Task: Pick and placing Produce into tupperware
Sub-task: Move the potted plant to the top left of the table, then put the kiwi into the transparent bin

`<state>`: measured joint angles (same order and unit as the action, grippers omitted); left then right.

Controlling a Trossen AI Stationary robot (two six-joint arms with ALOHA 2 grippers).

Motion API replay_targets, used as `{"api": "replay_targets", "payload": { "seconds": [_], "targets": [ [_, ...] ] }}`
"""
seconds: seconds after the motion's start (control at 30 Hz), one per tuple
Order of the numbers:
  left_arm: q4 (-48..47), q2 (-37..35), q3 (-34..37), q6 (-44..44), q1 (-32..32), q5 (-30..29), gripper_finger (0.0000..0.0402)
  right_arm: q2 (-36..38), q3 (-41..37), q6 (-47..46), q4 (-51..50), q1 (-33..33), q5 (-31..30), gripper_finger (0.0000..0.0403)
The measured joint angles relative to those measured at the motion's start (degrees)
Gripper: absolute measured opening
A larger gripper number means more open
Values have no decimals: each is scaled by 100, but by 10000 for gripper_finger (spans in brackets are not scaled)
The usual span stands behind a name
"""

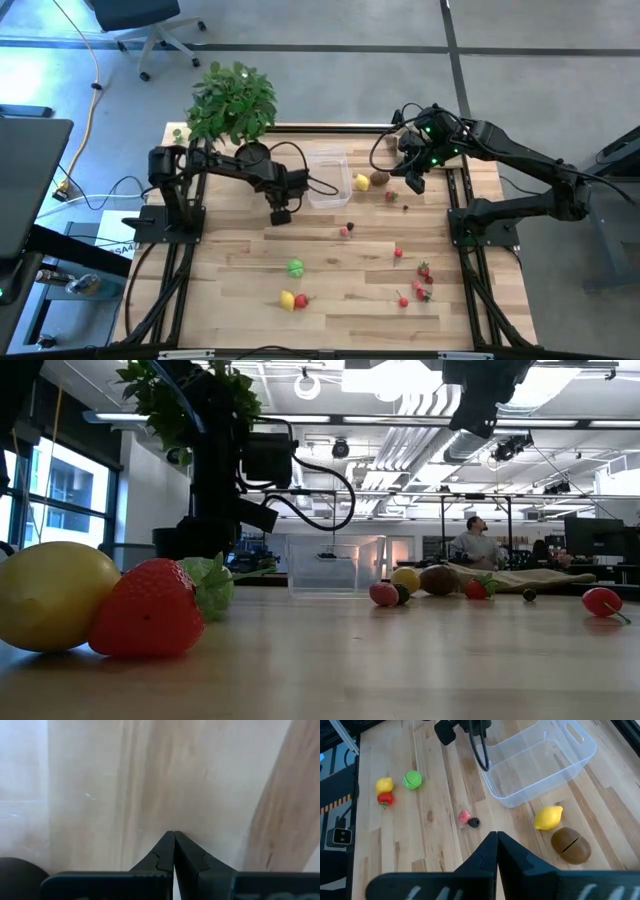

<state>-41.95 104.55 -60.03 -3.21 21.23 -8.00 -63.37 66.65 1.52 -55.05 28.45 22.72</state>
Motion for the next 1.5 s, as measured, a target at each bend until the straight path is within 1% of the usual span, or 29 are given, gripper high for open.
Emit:
{"api": "replay_targets", "payload": {
  "seconds": [0.17,0.27,0.4,0.67,0.87,1.0,1.23,1.4,1.5],
  "targets": [
    [27,-35,8,-146,188,62,0,0,0,0,-2,0,0,0],
    [64,-80,26,-246,299,-53,0,0,0,0,-2,2,0,0],
    [91,-125,26,-257,437,-67,0,2,0,0,-2,0,0,0],
    [341,-144,22,-267,267,149,0,2,0,44,-2,0,0,0],
    [541,-244,19,-188,-69,286,0,2,0,44,0,0,0,0],
    [655,-536,11,-2,-354,255,0,1,0,44,1,0,0,0],
    [949,-1413,9,137,-904,196,0,2,0,44,1,0,0,0],
    [1685,-2055,4,-382,-1356,243,0,2,0,44,2,0,0,0],
    [2302,-2444,139,-613,-1425,506,0,2,0,44,-3,0,0,0]
  ]
}}
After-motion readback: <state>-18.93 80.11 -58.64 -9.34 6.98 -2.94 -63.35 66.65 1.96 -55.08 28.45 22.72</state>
